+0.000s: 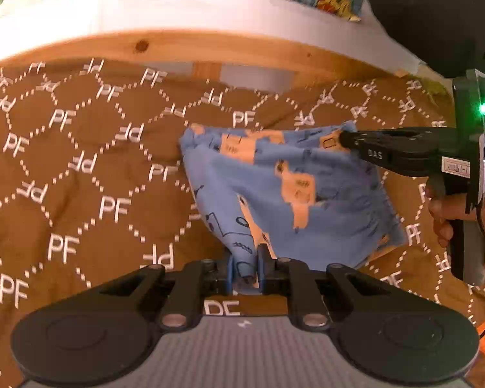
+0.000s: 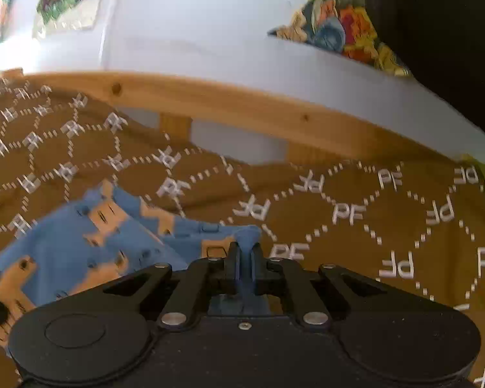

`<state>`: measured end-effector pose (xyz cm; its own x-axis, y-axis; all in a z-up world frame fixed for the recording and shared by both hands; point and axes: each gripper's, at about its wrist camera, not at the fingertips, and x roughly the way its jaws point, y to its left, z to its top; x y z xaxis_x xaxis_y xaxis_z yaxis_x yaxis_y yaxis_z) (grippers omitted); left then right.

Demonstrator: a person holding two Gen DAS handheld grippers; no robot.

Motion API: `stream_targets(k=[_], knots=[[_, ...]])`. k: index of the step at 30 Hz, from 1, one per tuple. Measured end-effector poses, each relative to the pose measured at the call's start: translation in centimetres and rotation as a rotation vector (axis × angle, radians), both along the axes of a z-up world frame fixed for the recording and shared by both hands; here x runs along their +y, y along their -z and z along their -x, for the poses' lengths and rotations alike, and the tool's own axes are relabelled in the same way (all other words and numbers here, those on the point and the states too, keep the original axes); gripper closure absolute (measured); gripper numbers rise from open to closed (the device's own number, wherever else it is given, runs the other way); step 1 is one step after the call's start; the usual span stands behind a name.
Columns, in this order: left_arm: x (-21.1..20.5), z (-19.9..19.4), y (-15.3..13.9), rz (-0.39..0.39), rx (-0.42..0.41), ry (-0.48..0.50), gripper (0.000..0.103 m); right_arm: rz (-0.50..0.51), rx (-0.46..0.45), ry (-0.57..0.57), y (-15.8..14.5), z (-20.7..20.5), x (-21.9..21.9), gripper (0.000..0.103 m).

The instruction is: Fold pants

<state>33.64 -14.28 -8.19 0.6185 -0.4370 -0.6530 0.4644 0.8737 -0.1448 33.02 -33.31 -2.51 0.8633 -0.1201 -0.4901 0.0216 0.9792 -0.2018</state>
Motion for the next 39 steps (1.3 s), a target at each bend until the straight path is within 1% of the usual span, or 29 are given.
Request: stream_targets(k=[1,3,4,6,7,9,10,11,13,15,17,18,20,21,23,26,30,32,35,39], knots=[[0.1,0.0,0.2,0.003,0.008,-0.003,0.086,-0.006,-0.002,0.012,0.1,0.0,-0.3,0.094],[0.5,-0.2,0.6,0.012,0.035,-0.011,0.084,-0.022,-0.017,0.044,-0.1,0.5,-0.9,0.083],[0.8,-0.1,0.6,0.020,0.045,-0.015,0.082,-0.023,-0.032,0.050,-0.2,0.9,-1.2,0.081],[1.4,-0.1,0.6,0.038,0.061,-0.028,0.079,-0.034,-0.064,0.064,-0.7,1.8,-1.8,0.064],[1.6,-0.1,0.5,0.044,0.066,-0.032,0.074,-0.048,-0.077,0.073,-0.9,2.5,-1.9,0.061],[2.2,0.1,0.3,0.061,0.058,-0.042,0.062,-0.080,-0.105,0.082,-1.3,3.6,-2.2,0.050],[2.4,0.3,-0.1,0.065,0.045,-0.048,0.049,-0.080,-0.116,0.081,-1.4,4.2,-2.1,0.048],[2.6,0.5,-0.4,0.069,0.029,-0.055,0.041,-0.070,-0.128,0.079,-1.6,4.8,-1.8,0.043],[2.9,0.9,-1.1,0.077,-0.003,-0.061,0.038,-0.051,-0.157,0.060,-1.9,5.8,-1.0,0.035],[3.2,1.1,-1.7,0.079,-0.020,-0.066,0.032,-0.056,-0.170,0.038,-2.1,6.7,-0.4,0.024],[3.5,1.5,-2.3,0.085,-0.044,-0.080,0.020,-0.062,-0.188,0.028,-2.4,7.7,0.3,0.020],[3.7,1.8,-2.6,0.090,-0.061,-0.088,0.018,-0.067,-0.202,0.023,-2.6,8.2,0.7,0.014],[4.0,2.2,-3.2,0.095,-0.089,-0.102,0.009,-0.082,-0.223,0.015,-3.0,9.1,1.2,0.005],[4.2,2.5,-3.4,0.094,-0.105,-0.112,0.007,-0.091,-0.232,0.008,-3.2,9.4,1.5,0.002],[4.5,2.9,-3.9,0.090,-0.127,-0.129,0.001,-0.085,-0.241,0.008,-3.6,10.2,2.2,0.001],[5.2,3.6,-4.5,0.110,-0.159,-0.144,0.000,-0.064,-0.256,0.005,-3.9,11.6,3.2,0.001],[6.5,4.5,-4.8,0.146,-0.168,-0.122,0.000,-0.110,-0.263,0.061,-3.9,13.4,3.7,0.001],[7.3,5.1,-4.7,0.138,-0.180,-0.115,0.000,-0.144,-0.256,0.074,-3.5,14.4,4.0,0.001],[8.4,6.1,-4.6,0.101,-0.205,-0.123,0.000,-0.173,-0.246,0.085,-2.7,16.1,4.8,0.001],[9.9,7.7,-4.1,0.067,-0.208,-0.132,0.000,-0.226,-0.243,0.104,-2.1,18.4,5.9,0.001]])
